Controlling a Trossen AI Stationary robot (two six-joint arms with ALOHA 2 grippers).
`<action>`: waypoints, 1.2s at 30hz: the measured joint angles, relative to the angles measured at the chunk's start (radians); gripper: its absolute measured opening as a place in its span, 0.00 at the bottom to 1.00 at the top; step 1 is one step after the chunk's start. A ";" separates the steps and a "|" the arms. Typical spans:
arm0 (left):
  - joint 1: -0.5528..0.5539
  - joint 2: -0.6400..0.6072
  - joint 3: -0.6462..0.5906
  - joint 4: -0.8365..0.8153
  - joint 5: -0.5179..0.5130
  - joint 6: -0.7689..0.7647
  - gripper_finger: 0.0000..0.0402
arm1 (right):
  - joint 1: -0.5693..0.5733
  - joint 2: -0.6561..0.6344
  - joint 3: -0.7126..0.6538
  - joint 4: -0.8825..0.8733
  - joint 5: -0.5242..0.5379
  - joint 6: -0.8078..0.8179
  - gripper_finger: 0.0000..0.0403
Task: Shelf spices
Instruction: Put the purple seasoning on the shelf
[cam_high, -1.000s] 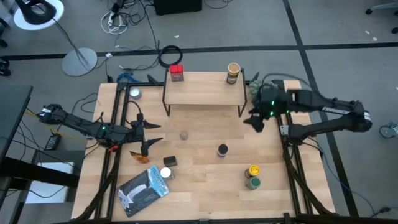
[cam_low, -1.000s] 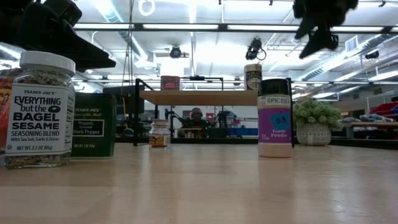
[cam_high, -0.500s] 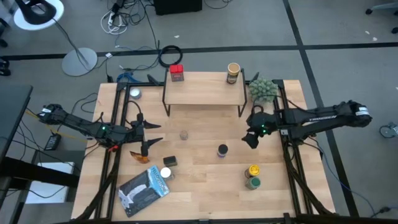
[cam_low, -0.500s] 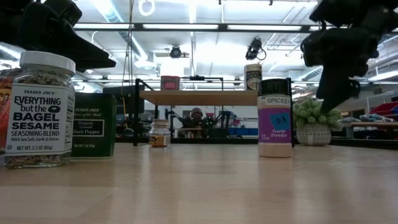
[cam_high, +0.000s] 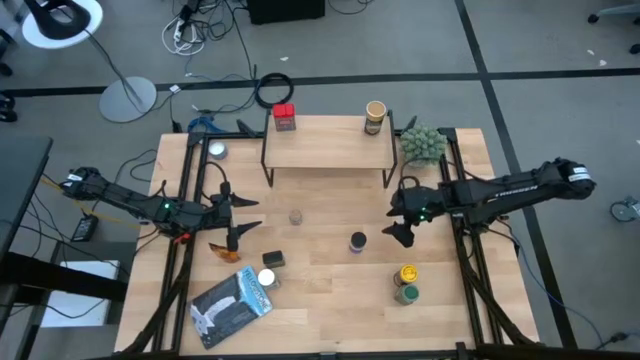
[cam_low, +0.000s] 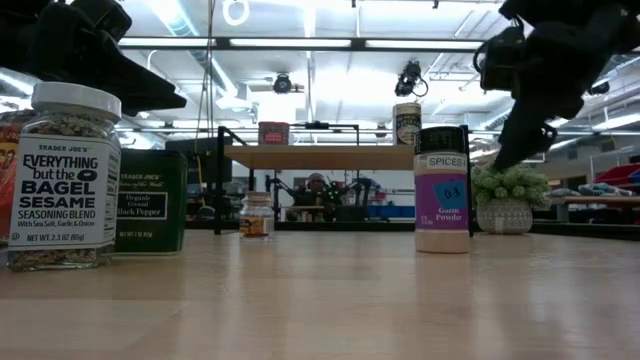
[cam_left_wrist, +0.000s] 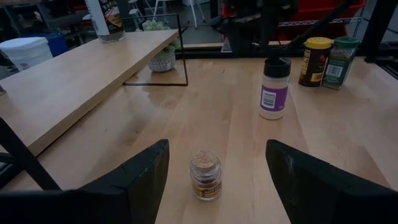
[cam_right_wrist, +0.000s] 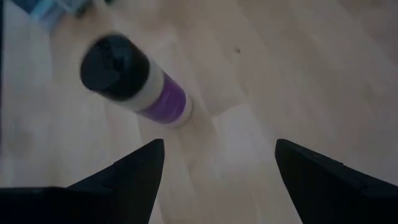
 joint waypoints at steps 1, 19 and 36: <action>0.000 0.000 0.000 0.000 0.000 0.000 0.68 | 0.000 0.012 0.000 0.004 0.001 0.015 0.76; 0.000 0.000 0.000 0.000 0.000 0.000 0.68 | 0.033 0.080 0.052 -0.021 0.009 0.124 0.76; 0.000 0.000 0.000 0.001 0.000 0.000 0.68 | 0.170 0.091 0.076 -0.019 0.247 -0.013 0.76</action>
